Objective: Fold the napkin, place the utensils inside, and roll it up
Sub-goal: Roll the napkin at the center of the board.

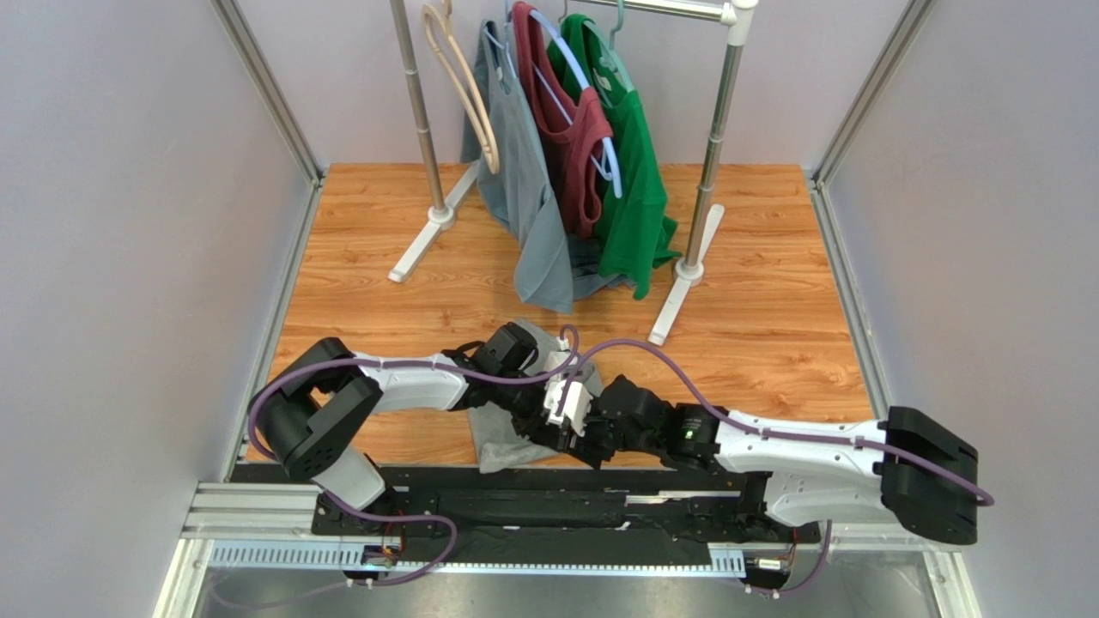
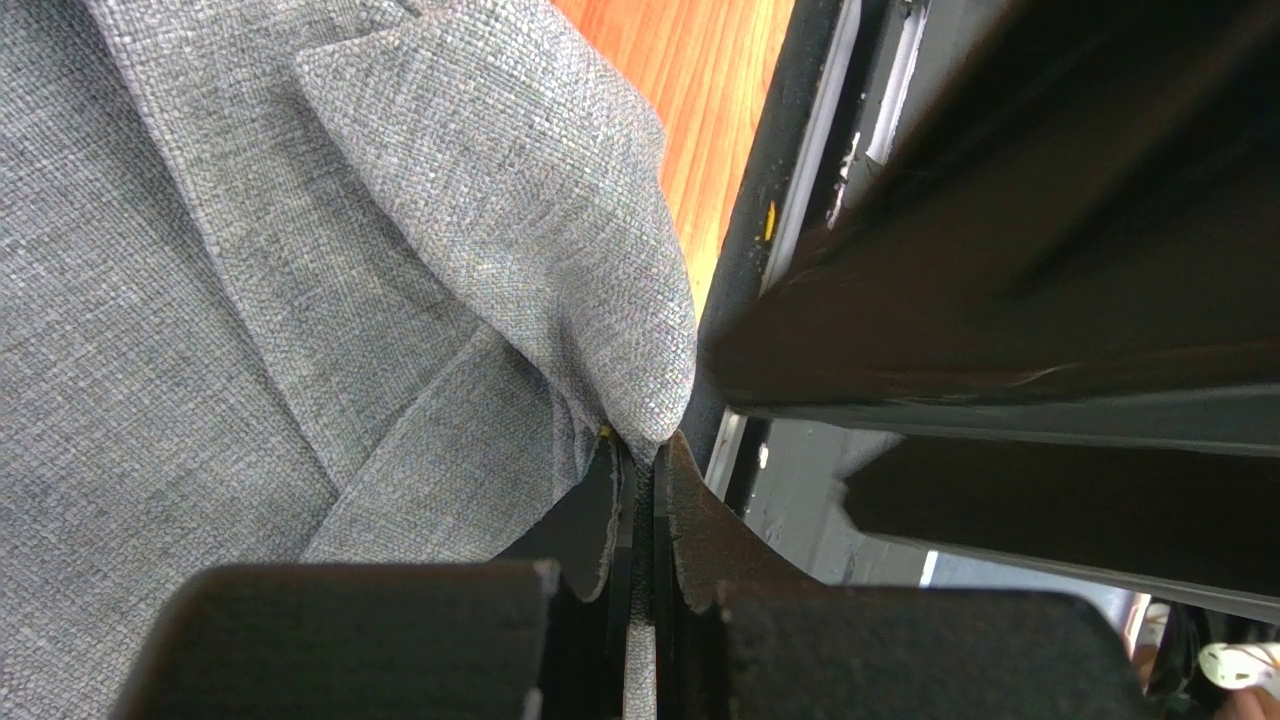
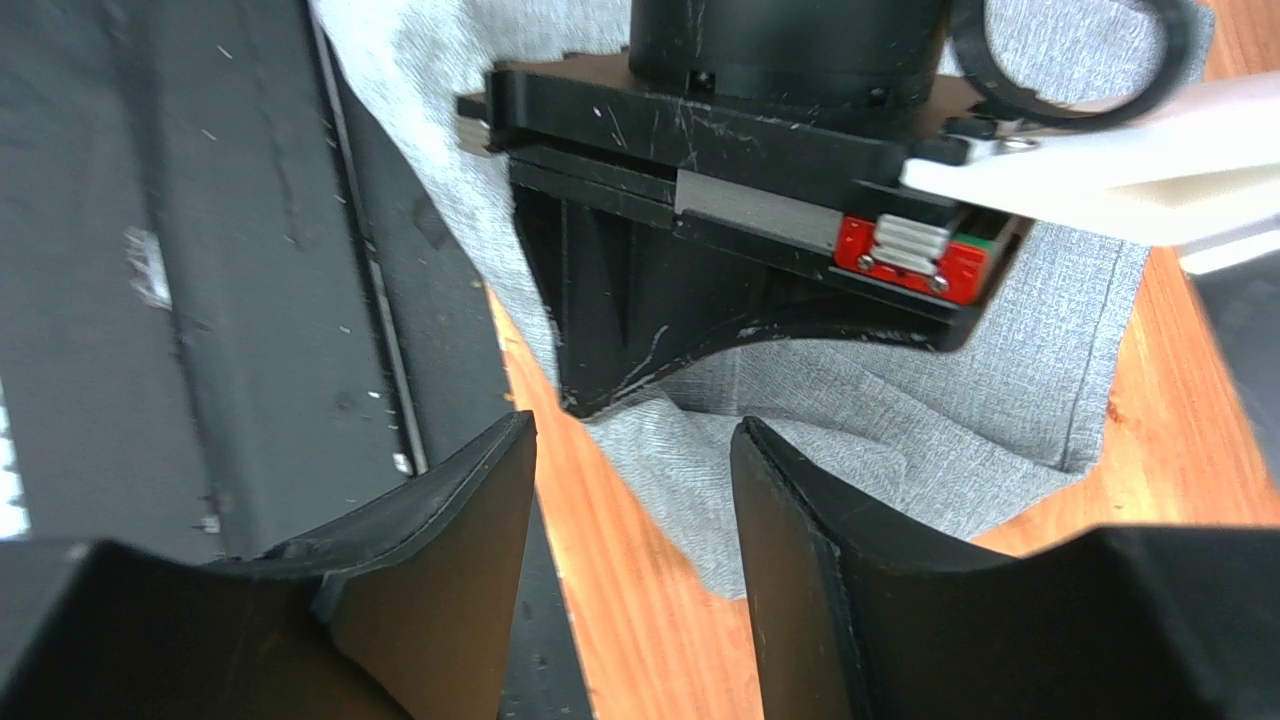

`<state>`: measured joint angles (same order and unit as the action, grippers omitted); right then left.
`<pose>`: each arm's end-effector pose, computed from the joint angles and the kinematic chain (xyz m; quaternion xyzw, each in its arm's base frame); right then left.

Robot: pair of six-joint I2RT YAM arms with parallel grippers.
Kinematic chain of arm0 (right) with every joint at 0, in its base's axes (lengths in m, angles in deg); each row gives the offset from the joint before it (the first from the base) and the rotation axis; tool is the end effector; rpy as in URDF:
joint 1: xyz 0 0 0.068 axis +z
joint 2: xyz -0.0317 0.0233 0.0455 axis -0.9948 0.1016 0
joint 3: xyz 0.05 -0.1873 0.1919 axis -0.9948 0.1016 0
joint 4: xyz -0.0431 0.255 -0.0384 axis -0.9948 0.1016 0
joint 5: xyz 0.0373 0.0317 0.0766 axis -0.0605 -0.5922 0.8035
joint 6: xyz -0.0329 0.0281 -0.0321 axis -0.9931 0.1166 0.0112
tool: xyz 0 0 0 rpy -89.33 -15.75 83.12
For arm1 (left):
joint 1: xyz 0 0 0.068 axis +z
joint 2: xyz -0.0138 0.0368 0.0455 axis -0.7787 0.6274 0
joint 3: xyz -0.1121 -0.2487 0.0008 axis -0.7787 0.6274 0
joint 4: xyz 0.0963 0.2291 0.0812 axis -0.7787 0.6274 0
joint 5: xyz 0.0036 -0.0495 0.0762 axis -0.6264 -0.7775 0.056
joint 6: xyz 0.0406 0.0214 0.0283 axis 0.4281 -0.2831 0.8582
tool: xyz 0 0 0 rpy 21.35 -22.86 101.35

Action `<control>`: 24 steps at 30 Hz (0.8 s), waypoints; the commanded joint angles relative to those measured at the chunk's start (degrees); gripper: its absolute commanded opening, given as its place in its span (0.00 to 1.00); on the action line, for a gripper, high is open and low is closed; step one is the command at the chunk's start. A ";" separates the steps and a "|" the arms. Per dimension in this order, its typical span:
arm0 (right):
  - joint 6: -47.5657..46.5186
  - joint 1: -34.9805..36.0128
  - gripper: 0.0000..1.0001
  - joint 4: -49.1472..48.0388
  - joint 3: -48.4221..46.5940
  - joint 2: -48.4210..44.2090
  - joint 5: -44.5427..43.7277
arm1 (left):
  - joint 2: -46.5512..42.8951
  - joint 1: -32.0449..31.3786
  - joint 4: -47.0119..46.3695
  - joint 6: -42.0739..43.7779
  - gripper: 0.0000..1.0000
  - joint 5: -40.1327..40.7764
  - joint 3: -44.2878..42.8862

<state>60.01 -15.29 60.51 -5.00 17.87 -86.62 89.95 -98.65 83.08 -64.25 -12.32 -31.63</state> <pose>0.0810 0.2137 0.1932 -0.5702 0.6888 0.2381 0.3791 0.1665 -0.2178 0.1353 0.3990 0.7992 -0.4416 0.0844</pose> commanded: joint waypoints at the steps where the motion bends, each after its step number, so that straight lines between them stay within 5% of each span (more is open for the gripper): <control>1: -5.72 0.38 0.56 -2.16 -2.69 3.16 -1.25 | -0.30 0.22 2.30 0.71 0.00 -0.46 -0.80; 15: -10.30 0.55 0.60 -0.66 -4.80 12.30 -1.60 | -1.36 0.22 3.09 1.50 0.00 0.86 -0.62; 24: -11.09 0.46 0.55 5.04 -7.52 17.31 0.07 | -1.71 0.22 3.62 1.85 0.00 1.56 -0.54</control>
<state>49.57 -14.98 62.54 -10.05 32.97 -86.99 89.60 -97.95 84.83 -63.94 -11.90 -31.72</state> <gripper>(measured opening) 0.560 0.040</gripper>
